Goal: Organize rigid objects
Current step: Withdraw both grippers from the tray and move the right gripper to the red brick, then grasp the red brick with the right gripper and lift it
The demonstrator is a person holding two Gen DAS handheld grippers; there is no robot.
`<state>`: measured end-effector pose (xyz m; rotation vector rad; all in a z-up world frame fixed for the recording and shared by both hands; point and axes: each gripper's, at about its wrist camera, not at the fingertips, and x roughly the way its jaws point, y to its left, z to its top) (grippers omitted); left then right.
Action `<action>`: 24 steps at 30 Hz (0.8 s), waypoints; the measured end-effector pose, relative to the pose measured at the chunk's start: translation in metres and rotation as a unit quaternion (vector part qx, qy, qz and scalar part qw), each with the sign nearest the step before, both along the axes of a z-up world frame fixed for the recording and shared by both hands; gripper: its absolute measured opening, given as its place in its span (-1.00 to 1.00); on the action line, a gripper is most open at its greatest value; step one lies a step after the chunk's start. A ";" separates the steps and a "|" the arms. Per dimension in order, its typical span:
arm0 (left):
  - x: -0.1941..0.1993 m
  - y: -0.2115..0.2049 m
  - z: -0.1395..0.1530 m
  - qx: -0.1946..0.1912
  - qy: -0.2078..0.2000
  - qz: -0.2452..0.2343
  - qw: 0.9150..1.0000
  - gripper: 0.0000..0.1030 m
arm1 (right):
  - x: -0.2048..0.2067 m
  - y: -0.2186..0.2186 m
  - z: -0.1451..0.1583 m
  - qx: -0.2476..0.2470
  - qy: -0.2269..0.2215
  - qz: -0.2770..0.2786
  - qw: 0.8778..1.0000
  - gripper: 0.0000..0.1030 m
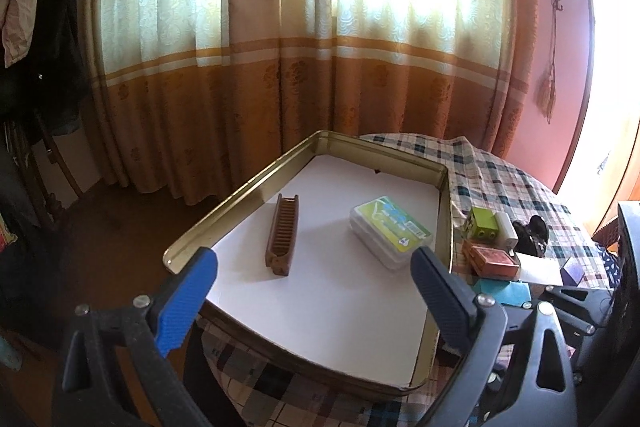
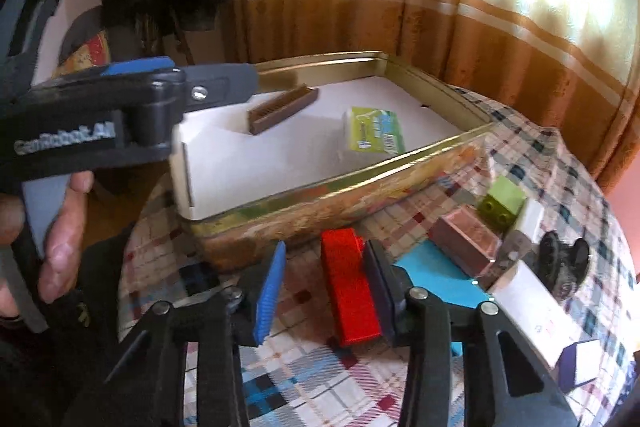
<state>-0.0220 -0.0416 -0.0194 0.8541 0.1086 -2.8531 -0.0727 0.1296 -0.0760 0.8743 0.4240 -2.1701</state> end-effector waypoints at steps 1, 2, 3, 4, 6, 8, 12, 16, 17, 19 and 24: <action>0.000 0.000 0.000 0.000 -0.001 -0.001 1.000 0.92 | -0.001 0.000 0.000 0.006 0.004 -0.007 1.000 -0.16; 0.000 0.001 0.000 -0.001 -0.002 0.000 1.000 0.92 | -0.004 0.000 -0.002 0.010 0.002 -0.014 1.000 -0.17; 0.000 0.001 0.000 0.000 -0.001 -0.001 1.000 0.92 | -0.007 0.001 -0.003 0.011 -0.008 -0.017 1.000 -0.17; 0.000 0.001 0.000 0.000 0.000 -0.001 1.000 0.92 | -0.011 0.002 -0.006 0.010 -0.027 -0.015 0.999 -0.18; 0.001 0.001 0.000 0.000 0.002 -0.001 1.000 0.92 | -0.013 0.002 -0.010 0.010 -0.054 -0.005 0.998 -0.19; 0.002 0.002 0.000 0.001 0.005 -0.001 1.000 0.92 | -0.013 0.002 -0.014 0.027 -0.062 -0.008 0.998 -0.24; 0.004 0.008 0.000 0.001 0.008 -0.009 1.000 0.92 | -0.006 0.005 -0.012 0.025 -0.060 -0.004 0.998 -0.35; 0.007 0.017 0.001 -0.002 0.011 -0.021 1.000 0.92 | 0.002 0.013 -0.008 0.013 -0.045 -0.013 0.999 -0.35; 0.008 0.020 0.001 -0.002 0.012 -0.026 1.000 0.92 | 0.000 0.018 -0.009 0.005 -0.041 -0.016 0.999 -0.35; 0.010 0.026 0.002 -0.004 0.014 -0.035 0.999 0.92 | 0.005 0.030 -0.001 -0.017 -0.021 -0.025 0.999 -0.35; 0.014 0.047 0.002 -0.011 0.017 -0.064 0.998 0.92 | 0.013 0.067 0.023 -0.052 0.011 -0.066 0.996 -0.35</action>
